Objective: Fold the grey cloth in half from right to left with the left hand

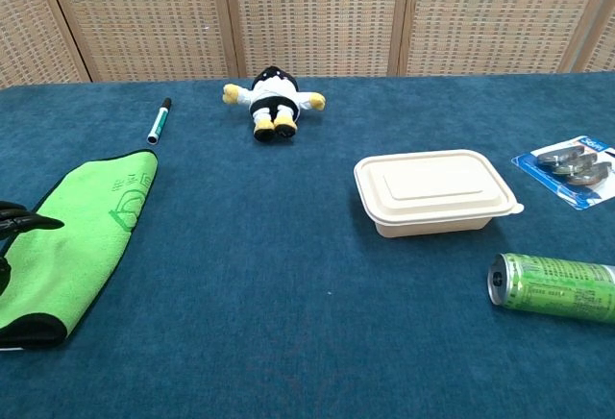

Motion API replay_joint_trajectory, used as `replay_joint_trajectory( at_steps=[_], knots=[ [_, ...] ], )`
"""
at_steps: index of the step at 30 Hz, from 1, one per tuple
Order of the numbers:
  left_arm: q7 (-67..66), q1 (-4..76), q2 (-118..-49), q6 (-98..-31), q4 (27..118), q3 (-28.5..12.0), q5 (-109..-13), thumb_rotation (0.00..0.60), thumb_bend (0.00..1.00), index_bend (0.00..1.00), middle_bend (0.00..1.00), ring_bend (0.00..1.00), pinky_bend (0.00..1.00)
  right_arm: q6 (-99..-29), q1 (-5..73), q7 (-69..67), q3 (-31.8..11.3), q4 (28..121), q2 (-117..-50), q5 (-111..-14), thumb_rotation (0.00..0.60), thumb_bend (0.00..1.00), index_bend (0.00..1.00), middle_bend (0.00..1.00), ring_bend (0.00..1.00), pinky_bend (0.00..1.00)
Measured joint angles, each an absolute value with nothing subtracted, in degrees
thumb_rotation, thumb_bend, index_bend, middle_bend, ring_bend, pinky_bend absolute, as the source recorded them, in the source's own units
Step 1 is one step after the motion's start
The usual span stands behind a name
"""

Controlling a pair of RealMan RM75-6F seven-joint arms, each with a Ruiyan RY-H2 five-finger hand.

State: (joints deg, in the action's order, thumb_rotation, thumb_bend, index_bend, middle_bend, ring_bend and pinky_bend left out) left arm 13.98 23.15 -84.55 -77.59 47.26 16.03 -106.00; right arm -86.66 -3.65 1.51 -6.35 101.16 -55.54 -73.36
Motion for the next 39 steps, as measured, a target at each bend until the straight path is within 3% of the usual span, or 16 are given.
replay_joint_trajectory(
  at_steps=[17, 26, 39],
  knots=[
    [14.8, 23.3, -87.0, -78.2, 43.8, 15.7, -106.8, 0.6, 0.26, 0.54, 0.0, 0.0, 0.0, -86.0, -3.5, 1.3, -6.3, 101.1, -55.4, -73.1, 0.6, 0.0, 0.0, 0.0, 0.0, 0.0],
    [14.9, 23.5, -87.2, -77.7, 43.8, 15.9, -106.9, 0.6, 0.48, 0.55, 0.0, 0.0, 0.0, -86.0, -3.5, 1.4, -6.2, 101.2, -55.4, -73.2, 0.6, 0.0, 0.0, 0.0, 0.0, 0.0],
    [14.9, 23.5, -87.0, -77.9, 44.1, 15.9, -107.0, 0.6, 0.49, 0.58, 0.0, 0.0, 0.0, -86.0, -3.5, 1.3, -6.1, 101.3, -55.2, -73.2, 0.6, 0.0, 0.0, 0.0, 0.0, 0.0]
  ],
)
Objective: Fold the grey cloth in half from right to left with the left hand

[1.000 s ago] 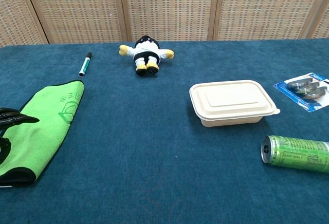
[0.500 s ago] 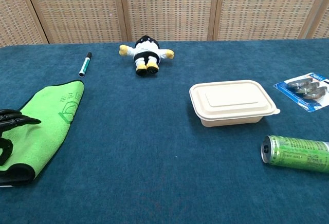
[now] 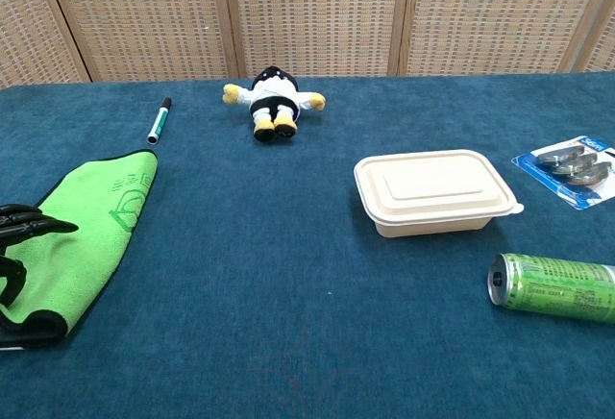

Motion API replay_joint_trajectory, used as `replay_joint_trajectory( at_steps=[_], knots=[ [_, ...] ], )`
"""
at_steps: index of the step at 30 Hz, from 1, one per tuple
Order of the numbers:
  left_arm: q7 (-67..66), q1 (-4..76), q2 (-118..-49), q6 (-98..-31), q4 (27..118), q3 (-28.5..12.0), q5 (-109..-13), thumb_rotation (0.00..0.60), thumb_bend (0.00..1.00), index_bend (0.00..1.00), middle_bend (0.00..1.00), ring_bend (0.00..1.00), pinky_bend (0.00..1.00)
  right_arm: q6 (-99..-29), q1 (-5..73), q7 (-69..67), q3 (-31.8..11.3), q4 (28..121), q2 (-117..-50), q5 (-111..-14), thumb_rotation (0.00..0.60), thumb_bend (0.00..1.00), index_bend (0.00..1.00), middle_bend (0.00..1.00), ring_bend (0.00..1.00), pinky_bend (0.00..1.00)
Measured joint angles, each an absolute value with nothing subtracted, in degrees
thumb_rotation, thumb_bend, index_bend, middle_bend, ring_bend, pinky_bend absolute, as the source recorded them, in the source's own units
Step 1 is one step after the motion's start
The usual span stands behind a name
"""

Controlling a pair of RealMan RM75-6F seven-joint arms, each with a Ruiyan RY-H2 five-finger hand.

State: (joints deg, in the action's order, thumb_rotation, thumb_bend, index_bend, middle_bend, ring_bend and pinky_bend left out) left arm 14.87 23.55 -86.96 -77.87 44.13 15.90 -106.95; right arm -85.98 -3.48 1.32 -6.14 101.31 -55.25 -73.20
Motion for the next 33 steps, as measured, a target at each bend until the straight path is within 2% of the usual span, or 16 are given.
replay_joint_trajectory(
  at_steps=[19, 20, 22, 23, 24, 25, 27, 33],
  knots=[
    [13.1, 22.1, -84.5, -77.1, 46.0, 17.0, -106.7, 0.6, 0.49, 0.57, 0.0, 0.0, 0.0, -86.0, -3.5, 1.4, -6.0, 101.5, -55.2, -73.4, 0.6, 0.0, 0.0, 0.0, 0.0, 0.0],
    [12.9, 22.1, -84.5, -77.0, 45.9, 17.0, -106.7, 0.6, 0.49, 0.52, 0.0, 0.0, 0.0, -86.0, -3.5, 1.4, -6.0, 101.5, -55.2, -73.4, 0.6, 0.0, 0.0, 0.0, 0.0, 0.0],
    [12.7, 22.2, -84.6, -76.9, 45.9, 17.0, -106.8, 0.6, 0.49, 0.32, 0.0, 0.0, 0.0, -86.0, -3.5, 1.6, -5.9, 101.5, -55.2, -73.3, 0.6, 0.0, 0.0, 0.0, 0.0, 0.0],
    [12.7, 22.2, -84.7, -76.8, 45.8, 17.0, -106.8, 0.6, 0.48, 0.17, 0.0, 0.0, 0.0, -86.0, -3.5, 1.6, -5.9, 101.5, -55.2, -73.3, 0.6, 0.0, 0.0, 0.0, 0.0, 0.0],
    [12.7, 22.1, -84.7, -76.6, 45.8, 17.1, -106.8, 0.6, 0.46, 0.07, 0.0, 0.0, 0.0, -86.0, -3.5, 1.6, -5.9, 101.6, -55.2, -73.3, 0.6, 0.0, 0.0, 0.0, 0.0, 0.0],
    [12.7, 22.2, -84.7, -76.4, 45.8, 17.1, -106.8, 0.6, 0.44, 0.03, 0.0, 0.0, 0.0, -86.0, -3.5, 1.6, -5.9, 101.5, -55.2, -73.3, 0.6, 0.0, 0.0, 0.0, 0.0, 0.0],
    [13.0, 22.2, -84.4, -75.9, 46.0, 17.3, -106.8, 0.6, 0.38, 0.0, 0.0, 0.0, 0.0, -86.0, -3.6, 1.6, -5.9, 101.5, -55.2, -73.3, 0.6, 0.0, 0.0, 0.0, 0.0, 0.0],
    [13.3, 22.0, -83.6, -76.2, 46.5, 17.5, -106.9, 0.6, 0.31, 0.0, 0.0, 0.0, 0.0, -86.0, -3.5, 1.5, -5.9, 101.6, -55.2, -73.4, 0.6, 0.0, 0.0, 0.0, 0.0, 0.0]
  ],
)
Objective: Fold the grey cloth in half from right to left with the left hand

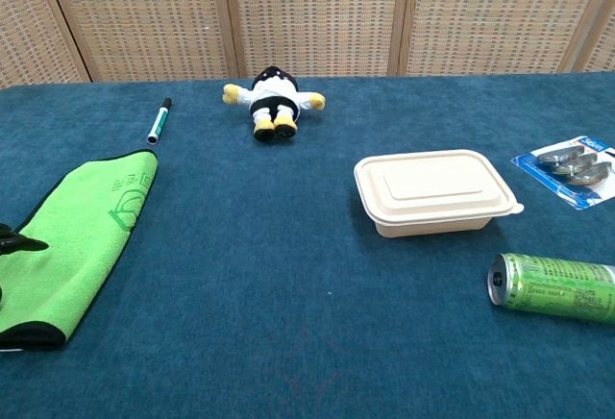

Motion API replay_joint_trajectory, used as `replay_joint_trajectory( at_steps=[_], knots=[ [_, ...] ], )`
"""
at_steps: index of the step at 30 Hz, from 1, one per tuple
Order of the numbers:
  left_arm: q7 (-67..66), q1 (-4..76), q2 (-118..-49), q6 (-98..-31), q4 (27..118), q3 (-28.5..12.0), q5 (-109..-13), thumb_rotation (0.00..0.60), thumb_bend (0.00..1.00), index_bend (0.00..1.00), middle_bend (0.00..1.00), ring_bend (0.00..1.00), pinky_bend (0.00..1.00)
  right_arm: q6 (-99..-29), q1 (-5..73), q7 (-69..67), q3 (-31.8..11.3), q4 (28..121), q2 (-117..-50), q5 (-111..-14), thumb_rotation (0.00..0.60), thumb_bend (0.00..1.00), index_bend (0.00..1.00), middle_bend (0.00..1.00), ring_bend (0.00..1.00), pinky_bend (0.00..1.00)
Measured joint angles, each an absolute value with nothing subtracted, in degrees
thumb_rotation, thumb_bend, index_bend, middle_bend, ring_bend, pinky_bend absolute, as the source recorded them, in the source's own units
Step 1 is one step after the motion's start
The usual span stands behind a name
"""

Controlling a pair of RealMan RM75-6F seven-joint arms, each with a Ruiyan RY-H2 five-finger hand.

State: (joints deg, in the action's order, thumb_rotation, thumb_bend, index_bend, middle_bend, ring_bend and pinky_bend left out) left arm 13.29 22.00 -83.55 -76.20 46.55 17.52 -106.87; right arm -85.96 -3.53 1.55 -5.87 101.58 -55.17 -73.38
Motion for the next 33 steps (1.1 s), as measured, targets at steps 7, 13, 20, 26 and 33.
replay_joint_trajectory(
  at_steps=[7, 13, 20, 26, 33],
  knots=[
    [14.6, 21.3, -82.2, -79.0, 47.4, 17.3, -106.8, 0.6, 0.27, 0.0, 0.0, 0.0, 0.0, -86.3, -3.7, 1.3, -5.8, 101.8, -54.9, -73.7, 0.6, 0.0, 0.0, 0.0, 0.0, 0.0],
    [15.9, 20.1, -79.8, -83.6, 49.7, 15.4, -105.5, 0.6, 0.27, 0.0, 0.0, 0.0, 0.0, -86.5, -3.9, 0.7, -5.7, 102.0, -54.7, -74.2, 0.6, 0.0, 0.0, 0.0, 0.0, 0.0],
    [16.7, 19.3, -77.7, -86.2, 53.2, 11.3, -101.7, 0.6, 0.27, 0.0, 0.0, 0.0, 0.0, -87.0, -4.2, -0.1, -5.5, 102.2, -54.4, -75.1, 0.6, 0.0, 0.0, 0.0, 0.0, 0.0],
    [15.9, 18.9, -77.8, -83.7, 57.3, 8.7, -97.8, 0.6, 0.27, 0.0, 0.0, 0.0, 0.0, -87.1, -4.3, -0.9, -5.2, 102.3, -54.1, -76.0, 0.6, 0.0, 0.0, 0.0, 0.0, 0.0],
    [14.1, 18.0, -82.7, -80.4, 55.1, 9.6, -97.8, 0.6, 0.27, 0.0, 0.0, 0.0, 0.0, -87.4, -4.6, -2.1, -4.7, 102.2, -53.8, -77.3, 0.6, 0.0, 0.0, 0.0, 0.0, 0.0]
  ],
)
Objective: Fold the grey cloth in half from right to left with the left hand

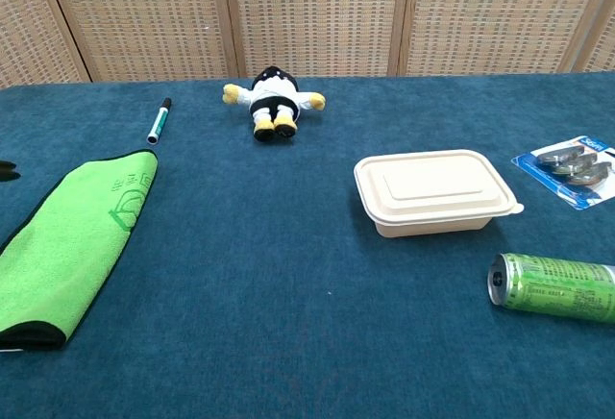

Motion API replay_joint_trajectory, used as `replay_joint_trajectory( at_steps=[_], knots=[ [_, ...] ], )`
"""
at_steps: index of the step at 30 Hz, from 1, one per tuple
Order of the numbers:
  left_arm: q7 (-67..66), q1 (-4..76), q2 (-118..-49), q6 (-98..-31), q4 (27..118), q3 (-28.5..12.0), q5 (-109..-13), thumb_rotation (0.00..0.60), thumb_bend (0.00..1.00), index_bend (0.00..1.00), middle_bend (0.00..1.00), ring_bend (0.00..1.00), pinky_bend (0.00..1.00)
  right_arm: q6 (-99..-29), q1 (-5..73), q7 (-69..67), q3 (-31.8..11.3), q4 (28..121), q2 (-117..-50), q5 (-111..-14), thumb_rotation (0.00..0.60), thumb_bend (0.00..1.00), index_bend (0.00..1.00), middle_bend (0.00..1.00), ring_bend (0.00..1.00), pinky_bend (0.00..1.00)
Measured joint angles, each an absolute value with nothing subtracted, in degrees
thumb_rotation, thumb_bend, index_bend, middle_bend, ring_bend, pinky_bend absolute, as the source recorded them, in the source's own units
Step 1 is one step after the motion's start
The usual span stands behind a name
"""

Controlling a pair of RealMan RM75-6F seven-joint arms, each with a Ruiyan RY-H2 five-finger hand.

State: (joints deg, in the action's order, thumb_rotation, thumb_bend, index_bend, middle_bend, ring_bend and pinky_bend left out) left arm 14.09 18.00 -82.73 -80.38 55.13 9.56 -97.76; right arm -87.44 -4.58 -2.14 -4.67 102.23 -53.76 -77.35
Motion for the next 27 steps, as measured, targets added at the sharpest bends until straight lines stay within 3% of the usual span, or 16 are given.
replay_joint_trajectory(
  at_steps=[8, 17, 22, 27],
  knots=[
    [13.5, 17.1, -87.2, -77.9, 50.3, 10.9, -98.6, 0.6, 0.27, 0.0, 0.0, 0.0, 0.0, -87.6, -4.8, -3.5, -4.6, 101.9, -53.4, -77.6, 0.6, 0.0, 0.0, 0.0, 0.0, 0.0],
    [12.5, 16.2, -87.1, -76.8, 50.1, 11.9, -99.0, 0.6, 0.27, 0.0, 0.0, 0.0, 0.0, -87.9, -5.0, -4.0, -4.6, 101.9, -53.1, -77.8, 0.6, 0.0, 0.0, 0.0, 0.0, 0.0],
    [14.2, 15.6, -85.6, -82.5, 51.7, 10.6, -99.3, 0.6, 0.27, 0.0, 0.0, 0.0, 0.0, -88.2, -5.1, -4.0, -4.5, 102.0, -53.0, -78.1, 0.6, 0.0, 0.0, 0.0, 0.0, 0.0],
    [14.0, 14.8, -80.7, -90.1, 59.3, 8.0, -98.5, 0.6, 0.26, 0.0, 0.0, 0.0, 0.0, -88.5, -5.2, -4.0, -4.4, 102.1, -53.0, -78.7, 0.6, 0.0, 0.0, 0.0, 0.0, 0.0]
  ],
)
